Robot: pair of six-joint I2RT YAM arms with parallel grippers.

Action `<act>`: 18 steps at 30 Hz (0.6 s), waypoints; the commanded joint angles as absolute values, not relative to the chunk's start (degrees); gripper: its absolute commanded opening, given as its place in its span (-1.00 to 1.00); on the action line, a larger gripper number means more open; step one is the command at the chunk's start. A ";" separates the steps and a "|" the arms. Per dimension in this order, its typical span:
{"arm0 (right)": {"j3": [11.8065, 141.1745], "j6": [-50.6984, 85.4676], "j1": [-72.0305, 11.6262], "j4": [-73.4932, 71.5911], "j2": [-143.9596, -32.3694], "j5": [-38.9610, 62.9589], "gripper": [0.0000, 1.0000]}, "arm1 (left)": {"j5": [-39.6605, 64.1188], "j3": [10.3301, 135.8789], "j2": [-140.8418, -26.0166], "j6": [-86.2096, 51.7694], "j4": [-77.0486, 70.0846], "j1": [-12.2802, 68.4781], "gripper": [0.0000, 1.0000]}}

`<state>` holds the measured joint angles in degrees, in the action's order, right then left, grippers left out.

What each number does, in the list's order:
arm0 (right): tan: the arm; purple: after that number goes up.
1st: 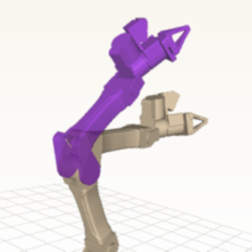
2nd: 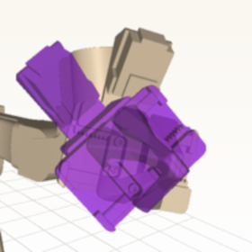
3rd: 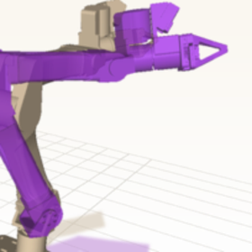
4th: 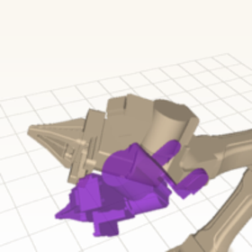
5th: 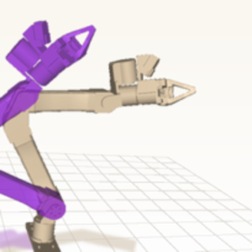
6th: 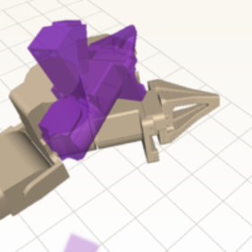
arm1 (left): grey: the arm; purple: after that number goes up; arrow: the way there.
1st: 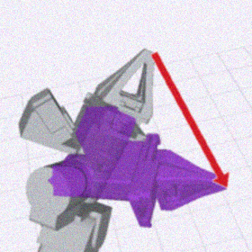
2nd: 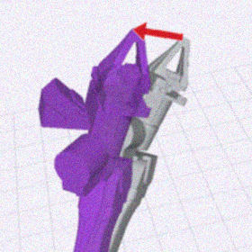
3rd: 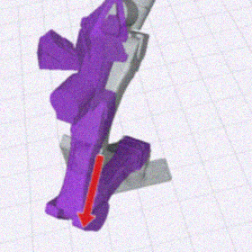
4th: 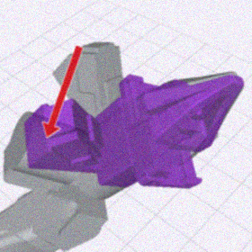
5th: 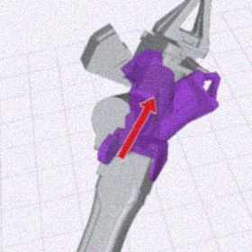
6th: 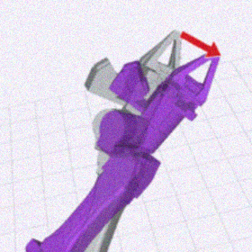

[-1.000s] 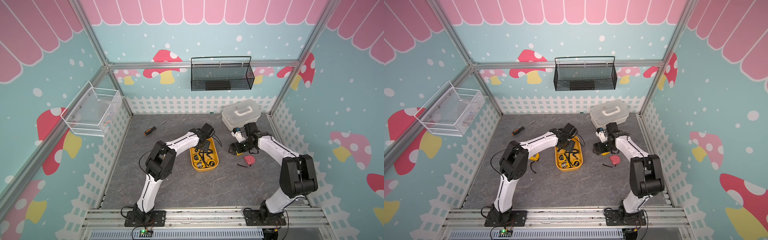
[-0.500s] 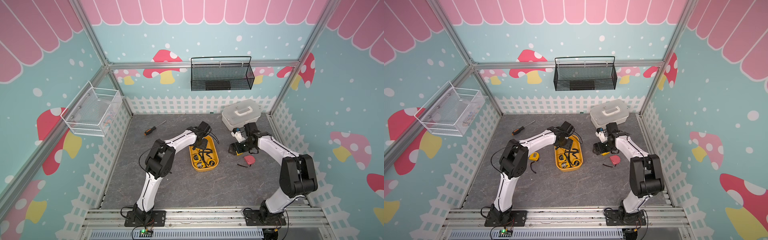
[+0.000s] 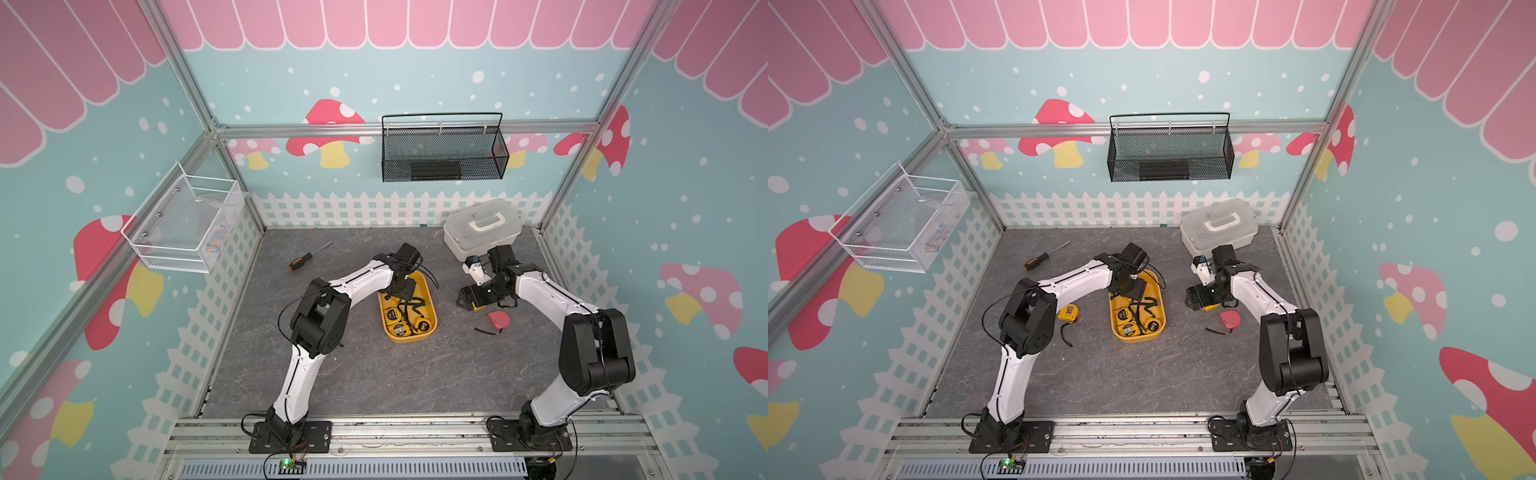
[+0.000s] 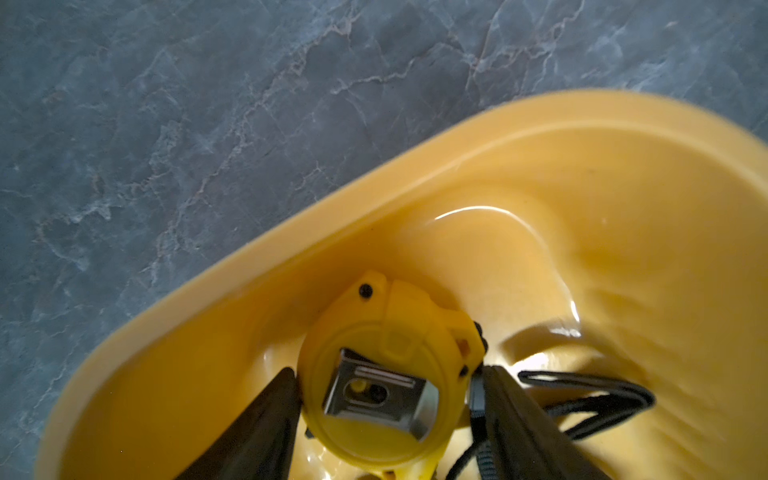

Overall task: Take the tape measure out of the storage box
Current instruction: Pick up the tape measure from the storage box.

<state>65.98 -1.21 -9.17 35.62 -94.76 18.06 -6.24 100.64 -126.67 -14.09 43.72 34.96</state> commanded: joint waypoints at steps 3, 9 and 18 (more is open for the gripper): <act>65.83 -1.49 -9.49 36.80 -95.34 18.71 0.76 | -3.54 100.72 -129.08 -12.84 44.67 35.06 0.42; 65.85 -1.41 -9.49 36.65 -95.75 18.97 0.76 | -3.76 100.99 -130.17 -12.92 45.64 35.07 0.39; 65.65 -1.49 -9.44 36.65 -95.63 18.89 0.76 | -5.89 101.47 -128.69 -13.10 45.62 35.50 0.19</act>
<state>65.98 -1.19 -9.15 35.70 -94.76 18.09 -4.34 100.99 -128.22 -13.45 43.88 35.18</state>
